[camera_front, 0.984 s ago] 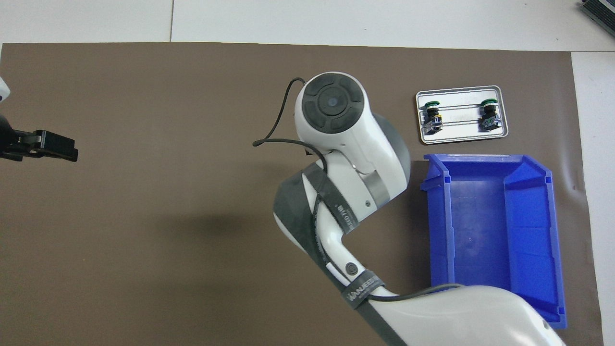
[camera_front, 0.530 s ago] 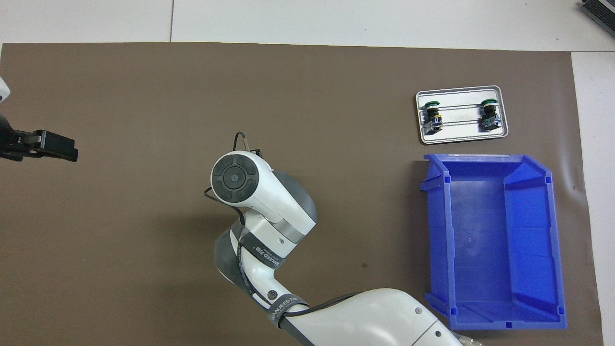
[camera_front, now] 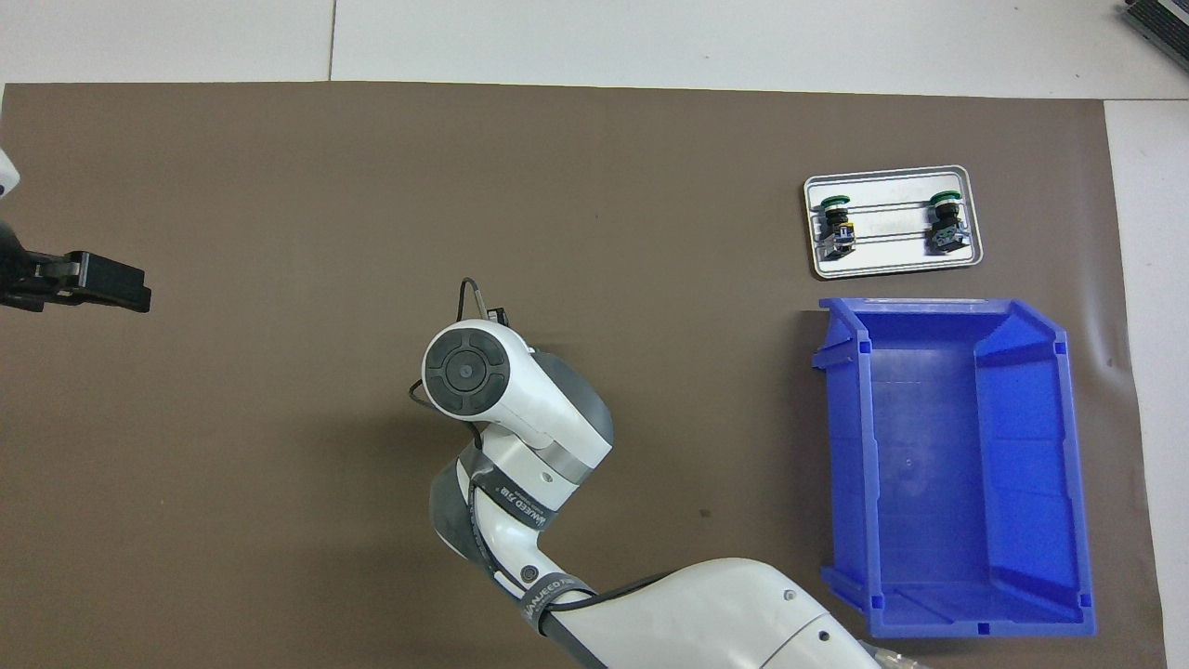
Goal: Place and press button with both arms
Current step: 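Carry the button with the right gripper to mid-table and release it, then withdraw the right gripper while the left gripper reaches toward the button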
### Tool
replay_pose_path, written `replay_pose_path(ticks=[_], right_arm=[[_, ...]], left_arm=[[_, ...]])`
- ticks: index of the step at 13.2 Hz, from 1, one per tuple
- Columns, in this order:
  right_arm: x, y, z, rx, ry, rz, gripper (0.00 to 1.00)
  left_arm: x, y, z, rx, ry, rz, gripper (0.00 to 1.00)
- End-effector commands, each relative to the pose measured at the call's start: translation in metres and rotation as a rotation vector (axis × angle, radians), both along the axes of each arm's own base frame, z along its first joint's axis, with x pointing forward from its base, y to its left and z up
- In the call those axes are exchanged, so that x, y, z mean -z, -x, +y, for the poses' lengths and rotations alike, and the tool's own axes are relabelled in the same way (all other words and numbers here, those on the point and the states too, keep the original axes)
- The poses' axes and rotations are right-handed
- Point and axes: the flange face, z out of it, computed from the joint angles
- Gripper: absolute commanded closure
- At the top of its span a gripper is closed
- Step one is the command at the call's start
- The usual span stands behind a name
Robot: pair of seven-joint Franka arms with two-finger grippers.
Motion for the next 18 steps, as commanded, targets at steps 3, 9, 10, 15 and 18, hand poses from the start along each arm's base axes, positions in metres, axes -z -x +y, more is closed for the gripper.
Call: replay_pose_path(ticks=[3, 9, 10, 15, 18], right_arm=[[-0.083, -0.011, -0.034, -0.048, -0.016, -0.087, 0.00], [-0.186, -0.055, -0.179, -0.373, 0.104, -0.076, 0.00], [-0.196, -0.063, -0.208, -0.477, 0.135, -0.058, 0.00], [-0.235, -0.081, -0.372, -0.867, 0.193, 0.049, 0.00], [-0.264, -0.081, -0.455, -1.077, 0.236, 0.034, 0.00]], left_arm=[[-0.001, 0.009, 0.003, 0.005, -0.019, -0.003, 0.00], [-0.001, 0.009, 0.003, 0.007, -0.019, -0.003, 0.00], [-0.001, 0.009, 0.003, 0.007, -0.019, -0.003, 0.00], [-0.002, 0.010, -0.009, 0.022, -0.020, -0.005, 0.00], [-0.004, 0.008, -0.018, 0.051, -0.019, -0.025, 0.00]])
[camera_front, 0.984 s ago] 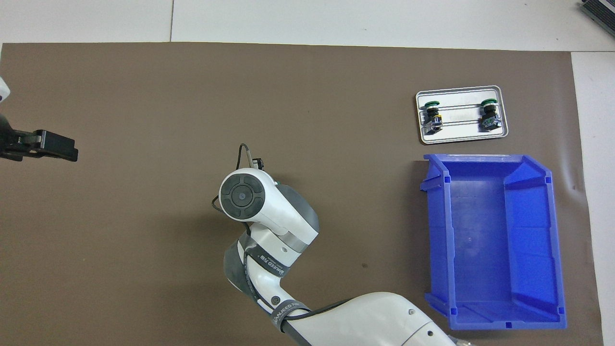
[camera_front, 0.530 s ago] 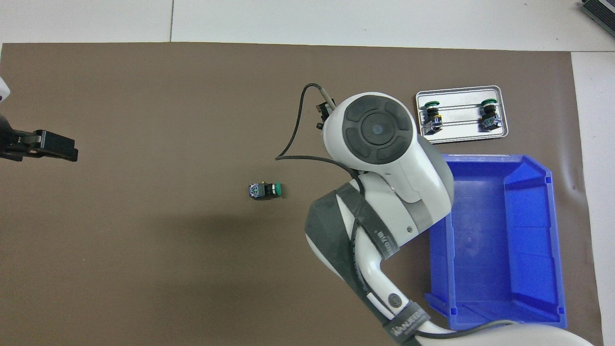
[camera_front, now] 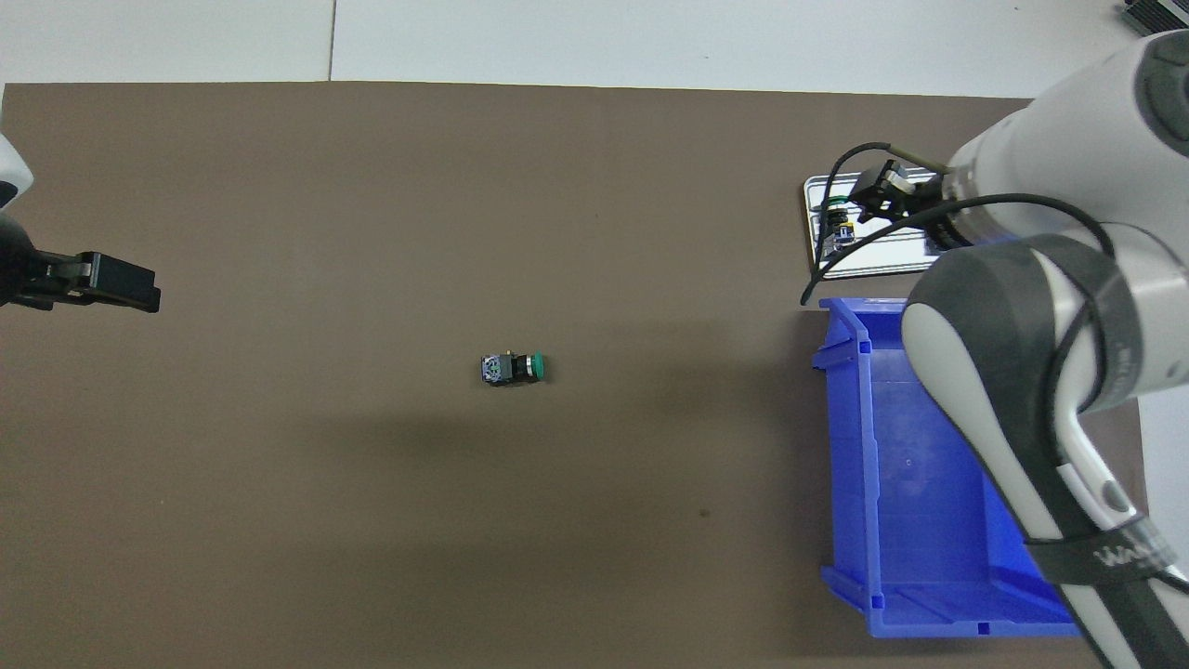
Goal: Place and press button with both arms
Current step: 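Withdraw the right gripper while the left gripper reaches toward the button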
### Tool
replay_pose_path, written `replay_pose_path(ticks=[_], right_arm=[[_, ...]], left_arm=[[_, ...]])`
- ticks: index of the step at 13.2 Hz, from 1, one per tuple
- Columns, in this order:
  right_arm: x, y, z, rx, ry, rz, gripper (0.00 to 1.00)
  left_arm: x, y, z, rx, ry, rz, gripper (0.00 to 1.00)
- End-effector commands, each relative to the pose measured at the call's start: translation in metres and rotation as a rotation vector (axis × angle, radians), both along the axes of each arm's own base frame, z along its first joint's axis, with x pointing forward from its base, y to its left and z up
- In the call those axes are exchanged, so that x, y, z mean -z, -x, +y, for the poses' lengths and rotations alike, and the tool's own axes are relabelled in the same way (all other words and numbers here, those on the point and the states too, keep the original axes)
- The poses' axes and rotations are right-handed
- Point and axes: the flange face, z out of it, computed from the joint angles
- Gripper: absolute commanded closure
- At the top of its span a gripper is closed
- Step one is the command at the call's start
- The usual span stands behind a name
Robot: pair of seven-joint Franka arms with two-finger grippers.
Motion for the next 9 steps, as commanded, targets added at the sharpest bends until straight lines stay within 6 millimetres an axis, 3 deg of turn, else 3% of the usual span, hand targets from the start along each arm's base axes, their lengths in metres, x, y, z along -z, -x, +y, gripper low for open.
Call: replay_pose_path(ticks=[1, 4, 7, 9], right_arm=[[-0.027, 0.016, -0.055, -0.176, 0.015, -0.004, 0.00], [-0.067, 0.043, -0.086, -0.231, 0.029, 0.005, 0.00], [-0.111, 0.079, -0.105, -0.256, 0.024, -0.011, 0.00], [-0.110, 0.092, -0.118, -0.284, -0.027, 0.038, 0.00]], left_arm=[[-0.002, 0.007, -0.019, 0.078, -0.019, -0.026, 0.00], [0.009, 0.006, -0.061, 0.373, -0.006, -0.088, 0.00], [0.039, 0.015, -0.108, 0.667, 0.007, -0.135, 0.00], [0.068, 0.027, -0.145, 0.806, 0.006, -0.136, 0.01]])
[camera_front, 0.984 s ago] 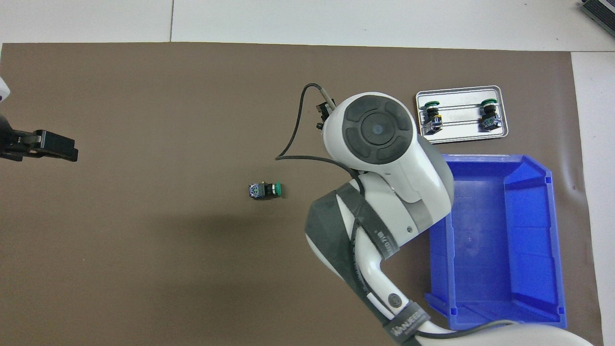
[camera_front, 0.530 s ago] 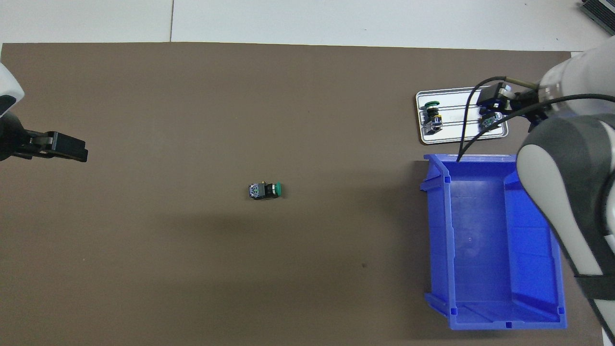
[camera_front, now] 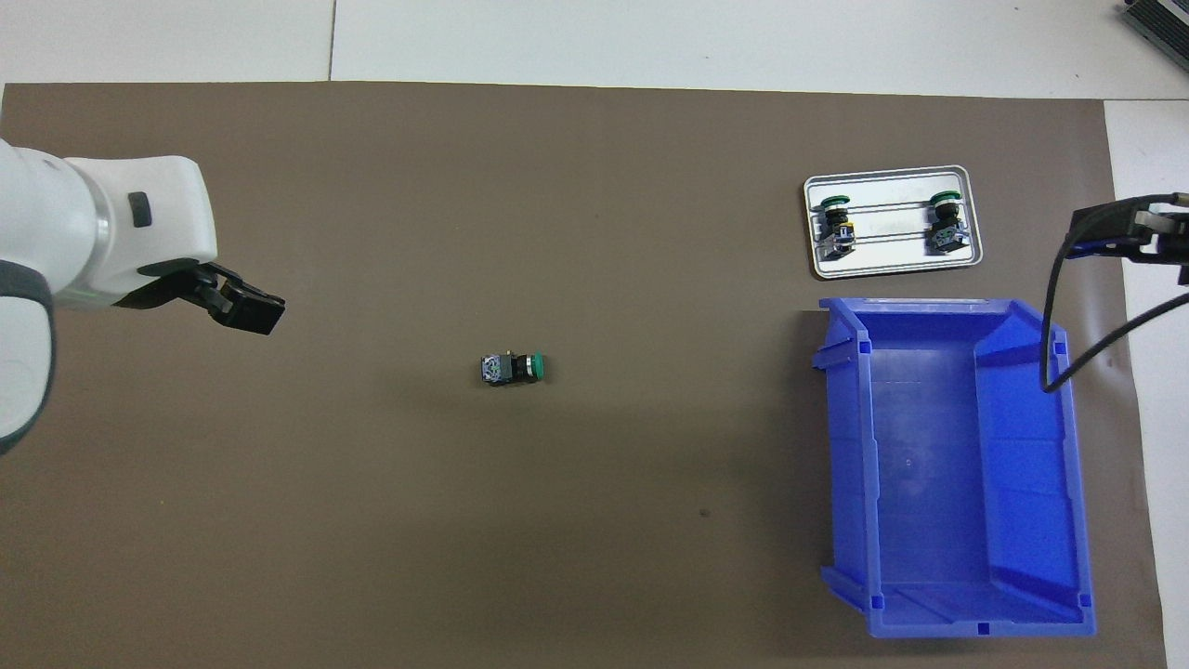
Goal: Place and press button with both arms
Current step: 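Close the left gripper around the green-capped button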
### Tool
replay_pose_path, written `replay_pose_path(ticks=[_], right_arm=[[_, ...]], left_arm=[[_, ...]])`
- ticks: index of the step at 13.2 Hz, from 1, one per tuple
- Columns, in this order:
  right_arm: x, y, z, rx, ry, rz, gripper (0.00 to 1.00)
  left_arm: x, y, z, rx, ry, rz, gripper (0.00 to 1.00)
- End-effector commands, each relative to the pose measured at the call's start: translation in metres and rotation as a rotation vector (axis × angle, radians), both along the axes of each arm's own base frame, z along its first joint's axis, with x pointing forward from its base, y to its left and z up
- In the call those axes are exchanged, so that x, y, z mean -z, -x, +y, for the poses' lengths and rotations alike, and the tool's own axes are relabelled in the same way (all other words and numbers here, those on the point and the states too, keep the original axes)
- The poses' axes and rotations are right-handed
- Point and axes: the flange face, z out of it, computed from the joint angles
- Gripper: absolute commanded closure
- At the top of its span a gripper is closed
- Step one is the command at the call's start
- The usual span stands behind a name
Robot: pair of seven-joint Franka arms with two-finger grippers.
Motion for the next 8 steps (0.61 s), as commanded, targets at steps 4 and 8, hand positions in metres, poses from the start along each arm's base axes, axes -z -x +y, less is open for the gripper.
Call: replay_pose_path(ticks=[4, 8], right_arm=[[0.025, 0.005, -0.013, -0.144, -0.009, 0.113, 0.00], [0.028, -0.004, -0.007, -0.149, -0.024, 0.108, 0.00]], left_arm=[[0.090, 0.040, -0.076, 0.393, -0.012, -0.036, 0.02], [0.128, 0.057, -0.117, 0.518, -0.004, -0.078, 0.13]])
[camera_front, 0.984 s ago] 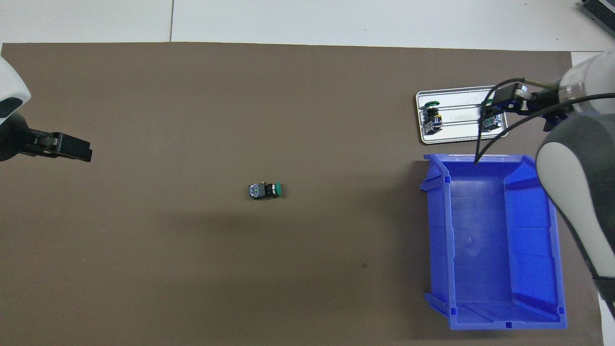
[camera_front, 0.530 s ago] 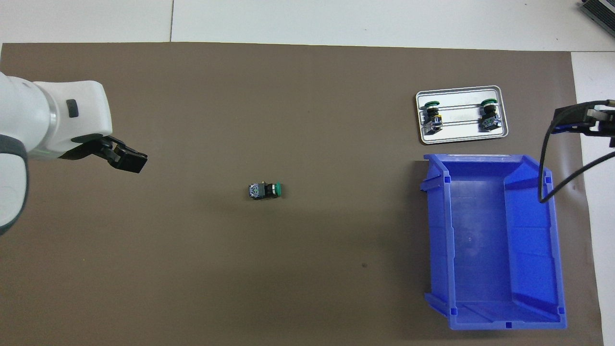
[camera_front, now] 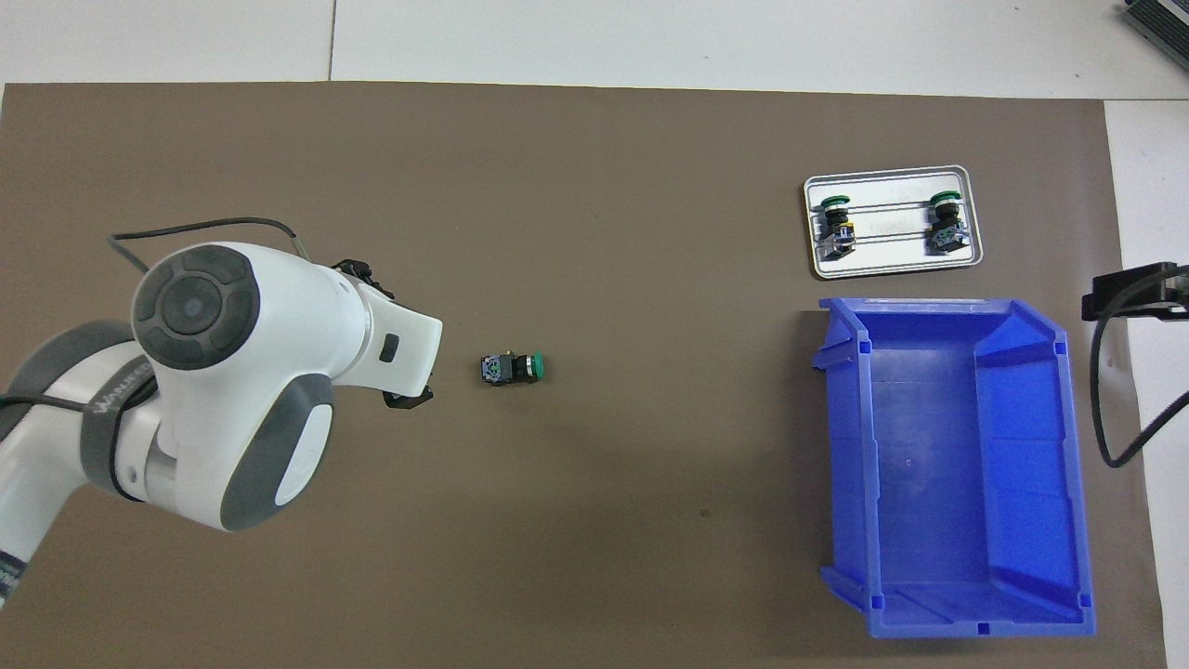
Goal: Place and press button with both arms
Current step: 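Close the left gripper around the green-capped button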
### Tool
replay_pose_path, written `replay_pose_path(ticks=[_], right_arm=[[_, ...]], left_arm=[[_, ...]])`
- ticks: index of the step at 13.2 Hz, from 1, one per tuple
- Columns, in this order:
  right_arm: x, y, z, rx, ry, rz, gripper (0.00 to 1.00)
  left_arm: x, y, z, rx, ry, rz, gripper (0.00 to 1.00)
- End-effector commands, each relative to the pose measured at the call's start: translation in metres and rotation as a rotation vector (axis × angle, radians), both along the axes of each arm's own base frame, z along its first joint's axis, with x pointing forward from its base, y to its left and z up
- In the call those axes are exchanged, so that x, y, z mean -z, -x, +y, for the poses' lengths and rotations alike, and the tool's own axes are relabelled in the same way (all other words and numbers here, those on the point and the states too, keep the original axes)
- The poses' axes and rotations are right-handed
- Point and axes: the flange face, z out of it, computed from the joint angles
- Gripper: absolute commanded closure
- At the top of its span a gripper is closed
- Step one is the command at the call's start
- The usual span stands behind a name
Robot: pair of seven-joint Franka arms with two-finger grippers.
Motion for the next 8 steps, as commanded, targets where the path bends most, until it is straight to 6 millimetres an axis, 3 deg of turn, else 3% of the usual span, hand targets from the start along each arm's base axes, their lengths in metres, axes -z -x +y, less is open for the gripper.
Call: replay_pose_path(ticks=[1, 2, 4, 8], right_arm=[[-0.002, -0.001, -0.003, -0.010, -0.013, -0.006, 0.00], [-0.002, 0.000, 0.000, -0.008, -0.014, 0.000, 0.00], [-0.002, 0.002, 0.001, 0.023, -0.015, 0.006, 0.00], [0.001, 0.003, -0.004, 0.024, -0.015, 0.019, 0.00]], left_arm=[[0.013, 0.009, -0.016, 0.072, 0.016, -0.027, 0.13], [0.019, 0.008, -0.023, 0.080, 0.028, -0.045, 0.11], [0.050, 0.005, -0.047, 0.101, 0.048, -0.059, 0.07], [0.102, -0.003, -0.061, 0.110, 0.056, -0.045, 0.07]])
